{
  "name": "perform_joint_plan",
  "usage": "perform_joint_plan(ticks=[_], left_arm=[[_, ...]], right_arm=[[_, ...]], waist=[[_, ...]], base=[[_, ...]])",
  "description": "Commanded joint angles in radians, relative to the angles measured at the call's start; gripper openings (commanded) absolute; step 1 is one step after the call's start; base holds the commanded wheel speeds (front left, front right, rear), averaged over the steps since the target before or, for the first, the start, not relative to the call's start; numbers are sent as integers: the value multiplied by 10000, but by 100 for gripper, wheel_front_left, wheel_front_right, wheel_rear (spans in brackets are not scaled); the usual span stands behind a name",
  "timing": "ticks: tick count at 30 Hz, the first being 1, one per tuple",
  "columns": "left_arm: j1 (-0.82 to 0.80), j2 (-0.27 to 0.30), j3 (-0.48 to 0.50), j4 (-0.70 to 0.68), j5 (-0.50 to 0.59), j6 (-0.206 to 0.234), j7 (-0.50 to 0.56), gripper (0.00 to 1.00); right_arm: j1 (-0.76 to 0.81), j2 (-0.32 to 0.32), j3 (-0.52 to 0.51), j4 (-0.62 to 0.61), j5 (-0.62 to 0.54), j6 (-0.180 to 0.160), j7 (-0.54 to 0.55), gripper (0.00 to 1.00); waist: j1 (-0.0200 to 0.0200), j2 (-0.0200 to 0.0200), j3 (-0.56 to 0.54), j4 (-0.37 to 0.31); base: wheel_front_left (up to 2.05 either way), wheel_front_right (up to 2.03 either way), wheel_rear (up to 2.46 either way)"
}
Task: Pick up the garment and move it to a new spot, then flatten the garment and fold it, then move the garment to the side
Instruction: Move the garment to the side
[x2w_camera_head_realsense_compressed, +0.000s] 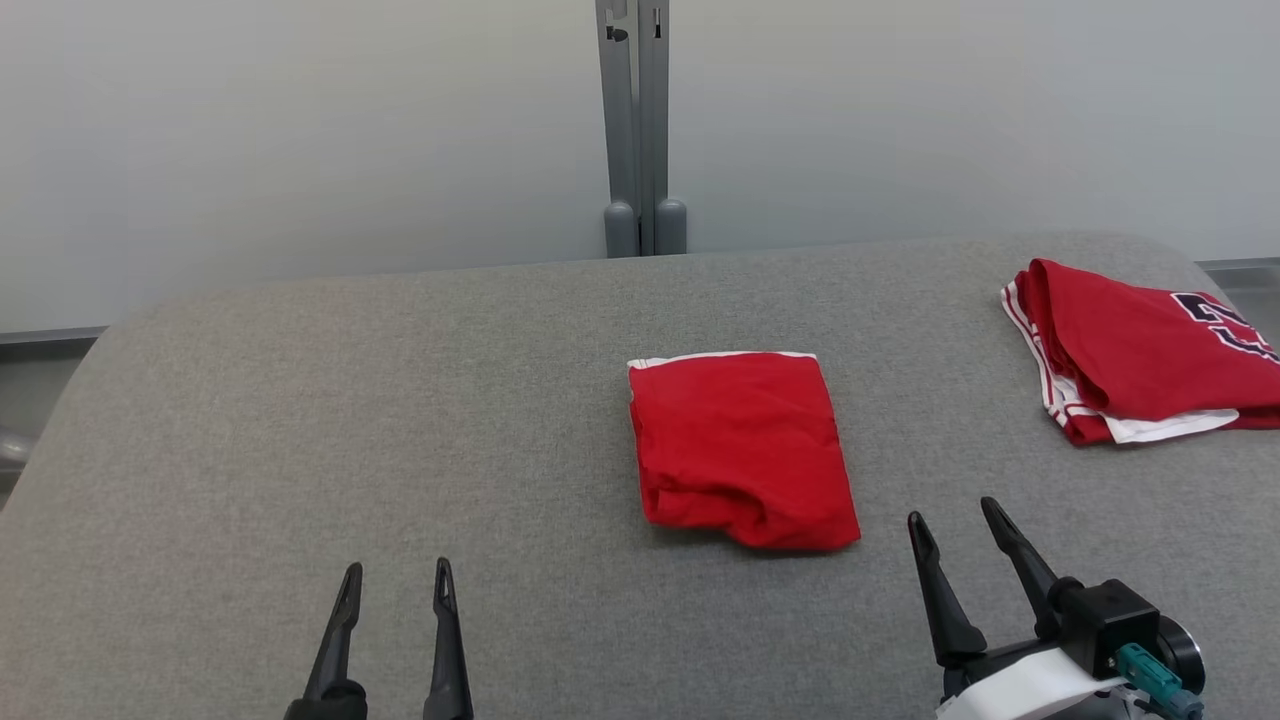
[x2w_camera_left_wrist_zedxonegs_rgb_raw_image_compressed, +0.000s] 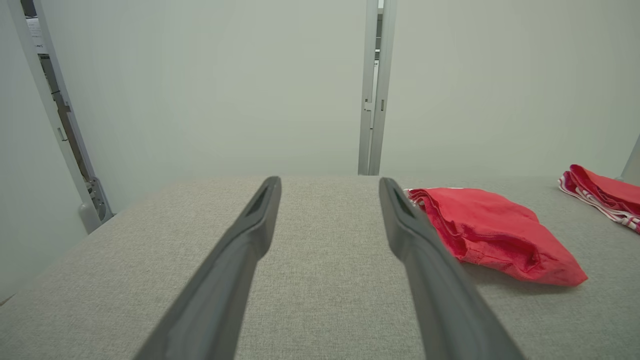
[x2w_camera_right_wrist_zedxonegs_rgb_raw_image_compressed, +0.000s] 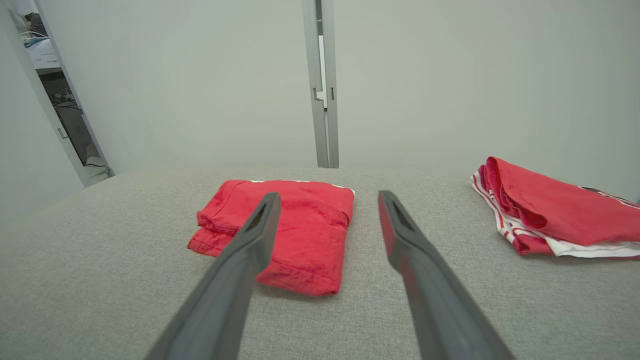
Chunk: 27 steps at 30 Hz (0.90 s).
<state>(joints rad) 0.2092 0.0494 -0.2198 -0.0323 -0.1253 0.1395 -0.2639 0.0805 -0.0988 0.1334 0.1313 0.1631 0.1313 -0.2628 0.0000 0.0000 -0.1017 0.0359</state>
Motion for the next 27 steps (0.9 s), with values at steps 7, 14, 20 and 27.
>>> perform_joint_plan(ticks=[7,14,20,27], left_arm=[[61,25,24,76,126,-79,0,100],[70,25,25,121,175,-116,0,100],[54,25,21,141,215,-135,0,100],[27,25,15,196,227,-157,0,100]], right_arm=[[128,108,-63,101,25,-14,-21,100],[161,155,-107,171,92,-13,-21,100],[169,181,-103,208,116,-14,-21,100],[168,184,-100,209,138,-14,-21,100]], waist=[[0,0,37,3],[0,0,21,-37],[0,0,24,-46],[0,0,34,0]], base=[[0,0,0],[0,0,0],[0,0,0],[0,0,0]])
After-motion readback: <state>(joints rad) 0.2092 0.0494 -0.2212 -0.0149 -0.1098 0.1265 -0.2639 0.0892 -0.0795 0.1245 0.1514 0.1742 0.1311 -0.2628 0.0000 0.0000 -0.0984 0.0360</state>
